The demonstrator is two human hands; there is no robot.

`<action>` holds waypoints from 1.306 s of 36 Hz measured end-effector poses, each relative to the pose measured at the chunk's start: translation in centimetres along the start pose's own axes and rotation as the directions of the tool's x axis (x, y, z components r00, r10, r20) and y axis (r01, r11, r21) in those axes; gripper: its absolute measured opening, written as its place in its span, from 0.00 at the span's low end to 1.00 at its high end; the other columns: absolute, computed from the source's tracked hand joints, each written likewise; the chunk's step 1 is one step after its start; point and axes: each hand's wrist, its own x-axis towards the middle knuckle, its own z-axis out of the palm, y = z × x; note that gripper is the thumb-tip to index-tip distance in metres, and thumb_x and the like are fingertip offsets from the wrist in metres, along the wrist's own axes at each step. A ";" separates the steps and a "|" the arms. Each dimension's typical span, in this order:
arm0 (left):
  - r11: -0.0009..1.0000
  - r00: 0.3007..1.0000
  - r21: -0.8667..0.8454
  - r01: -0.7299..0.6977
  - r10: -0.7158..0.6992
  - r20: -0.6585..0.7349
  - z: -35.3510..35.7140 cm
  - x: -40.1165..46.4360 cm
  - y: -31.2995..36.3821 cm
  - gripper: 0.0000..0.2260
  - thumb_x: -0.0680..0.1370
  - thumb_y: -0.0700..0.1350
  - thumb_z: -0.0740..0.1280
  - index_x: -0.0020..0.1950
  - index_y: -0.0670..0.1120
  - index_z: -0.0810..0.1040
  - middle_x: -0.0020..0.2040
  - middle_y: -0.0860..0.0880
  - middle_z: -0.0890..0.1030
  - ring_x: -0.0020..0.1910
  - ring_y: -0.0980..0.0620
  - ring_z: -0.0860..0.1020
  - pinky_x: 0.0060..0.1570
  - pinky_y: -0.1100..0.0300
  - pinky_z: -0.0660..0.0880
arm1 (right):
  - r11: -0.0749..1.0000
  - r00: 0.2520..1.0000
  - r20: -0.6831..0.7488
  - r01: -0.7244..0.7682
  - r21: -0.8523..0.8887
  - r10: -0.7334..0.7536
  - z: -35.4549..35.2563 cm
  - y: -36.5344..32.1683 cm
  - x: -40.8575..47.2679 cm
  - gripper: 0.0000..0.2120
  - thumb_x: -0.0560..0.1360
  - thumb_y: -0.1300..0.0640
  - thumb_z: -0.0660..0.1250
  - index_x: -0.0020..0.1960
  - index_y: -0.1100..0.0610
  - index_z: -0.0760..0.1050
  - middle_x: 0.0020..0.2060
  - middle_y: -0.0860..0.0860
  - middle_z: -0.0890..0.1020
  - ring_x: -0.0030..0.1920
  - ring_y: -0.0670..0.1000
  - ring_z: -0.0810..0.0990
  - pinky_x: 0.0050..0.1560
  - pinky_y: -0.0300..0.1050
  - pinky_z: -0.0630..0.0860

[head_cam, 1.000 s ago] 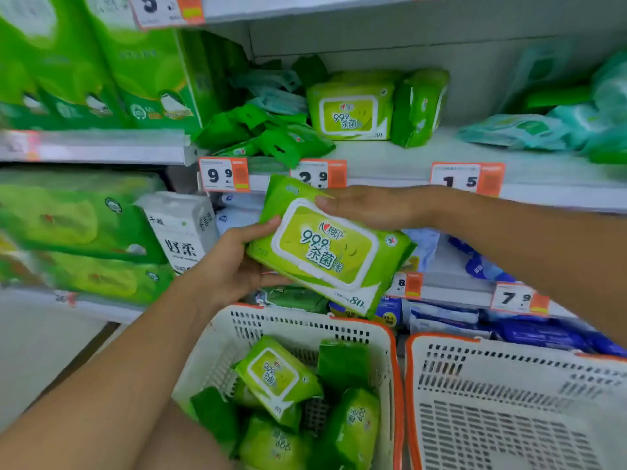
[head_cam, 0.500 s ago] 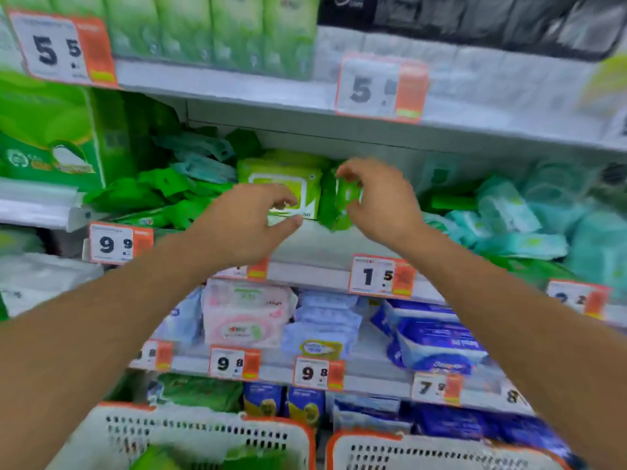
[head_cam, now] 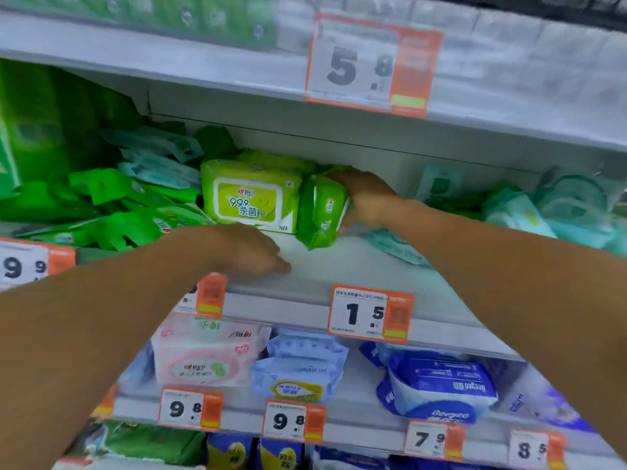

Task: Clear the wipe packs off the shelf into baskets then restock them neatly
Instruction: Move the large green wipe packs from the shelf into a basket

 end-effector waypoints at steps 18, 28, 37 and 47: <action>0.995 0.945 -0.003 0.096 -0.093 -0.314 -0.5 4.1 3.2 0.38 0.76 0.72 0.54 0.65 0.39 0.71 0.39 0.43 0.71 0.43 0.43 0.71 0.47 0.54 0.67 | -0.108 0.814 0.413 -0.406 0.907 0.409 0.8 4.5 -0.3 0.35 0.76 0.27 0.55 0.59 0.56 0.81 0.54 0.59 0.85 0.54 0.61 0.85 0.56 0.62 0.80; 0.935 0.851 -0.267 -0.234 0.064 -0.521 -1.5 1.5 0.6 0.28 0.77 0.65 0.59 0.58 0.40 0.77 0.53 0.39 0.81 0.53 0.39 0.78 0.50 0.54 0.72 | -0.272 0.905 0.258 -0.169 0.947 0.337 -0.6 0.6 -6.3 0.25 0.79 0.42 0.59 0.68 0.57 0.77 0.61 0.58 0.83 0.62 0.60 0.81 0.68 0.60 0.72; 0.828 0.714 -0.159 -0.537 0.347 -0.608 0.4 -7.6 -4.5 0.29 0.77 0.66 0.60 0.71 0.49 0.74 0.67 0.51 0.77 0.67 0.49 0.75 0.68 0.55 0.69 | -0.135 0.943 0.120 -0.081 0.988 0.309 -3.0 -8.7 -12.0 0.20 0.82 0.53 0.60 0.70 0.60 0.74 0.62 0.58 0.82 0.63 0.58 0.81 0.65 0.57 0.76; 0.794 0.827 -0.464 -0.394 0.086 -0.556 12.7 -18.6 -11.5 0.27 0.71 0.52 0.76 0.67 0.46 0.76 0.58 0.62 0.78 0.51 0.80 0.73 0.51 0.81 0.67 | -0.078 0.960 0.255 -0.247 0.966 0.113 7.6 -20.5 -19.8 0.43 0.59 0.46 0.82 0.70 0.57 0.72 0.59 0.54 0.84 0.60 0.55 0.83 0.63 0.59 0.77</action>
